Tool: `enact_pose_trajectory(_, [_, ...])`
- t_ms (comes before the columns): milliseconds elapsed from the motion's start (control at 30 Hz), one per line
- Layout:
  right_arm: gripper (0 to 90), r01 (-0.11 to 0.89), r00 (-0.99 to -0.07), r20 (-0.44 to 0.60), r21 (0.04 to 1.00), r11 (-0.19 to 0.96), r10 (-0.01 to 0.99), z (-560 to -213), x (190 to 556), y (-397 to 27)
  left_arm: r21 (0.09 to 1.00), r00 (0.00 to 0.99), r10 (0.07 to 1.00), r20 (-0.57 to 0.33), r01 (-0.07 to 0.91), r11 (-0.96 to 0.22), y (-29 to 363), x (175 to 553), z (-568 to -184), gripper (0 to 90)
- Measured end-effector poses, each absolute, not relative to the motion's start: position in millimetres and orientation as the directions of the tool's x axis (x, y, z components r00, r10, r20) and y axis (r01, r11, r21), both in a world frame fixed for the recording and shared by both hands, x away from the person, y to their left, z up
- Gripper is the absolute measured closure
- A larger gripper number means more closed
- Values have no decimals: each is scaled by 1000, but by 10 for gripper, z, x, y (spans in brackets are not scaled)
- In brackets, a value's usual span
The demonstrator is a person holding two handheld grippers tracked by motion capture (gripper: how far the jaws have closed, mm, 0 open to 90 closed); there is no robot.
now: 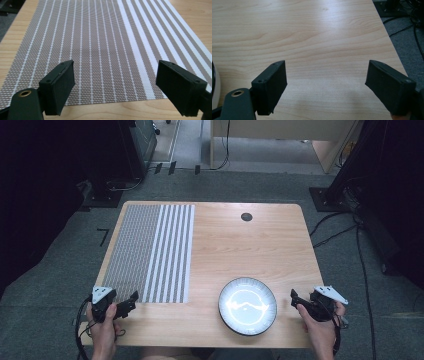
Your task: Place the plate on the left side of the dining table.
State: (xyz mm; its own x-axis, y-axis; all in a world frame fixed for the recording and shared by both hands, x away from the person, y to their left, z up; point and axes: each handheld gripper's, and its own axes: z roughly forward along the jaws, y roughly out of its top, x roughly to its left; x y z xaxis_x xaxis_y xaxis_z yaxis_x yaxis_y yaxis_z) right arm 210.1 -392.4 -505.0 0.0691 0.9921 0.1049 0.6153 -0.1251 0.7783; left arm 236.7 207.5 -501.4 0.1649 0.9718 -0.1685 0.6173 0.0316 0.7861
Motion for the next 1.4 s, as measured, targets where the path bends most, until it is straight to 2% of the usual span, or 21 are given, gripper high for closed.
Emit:
enact_pose_trajectory(300, [181, 600, 52, 144, 786, -146, 988, -4995, 2099, -3849, 788, 162, 969, -186, 613, 49, 1989, 2324, -4998, 154])
enact_pose_trajectory(667, [185, 588, 6, 168, 797, -139, 986, -4928, 2075, -3705, 795, 207, 961, -186, 606, 23, 1752, 2328, -4960, 154])
enact_pose_trajectory(1400, [186, 589, -58, 198, 798, -127, 978, -4892, 2038, -3412, 784, 350, 915, -202, 617, -63, 927, 2261, -5005, 155])
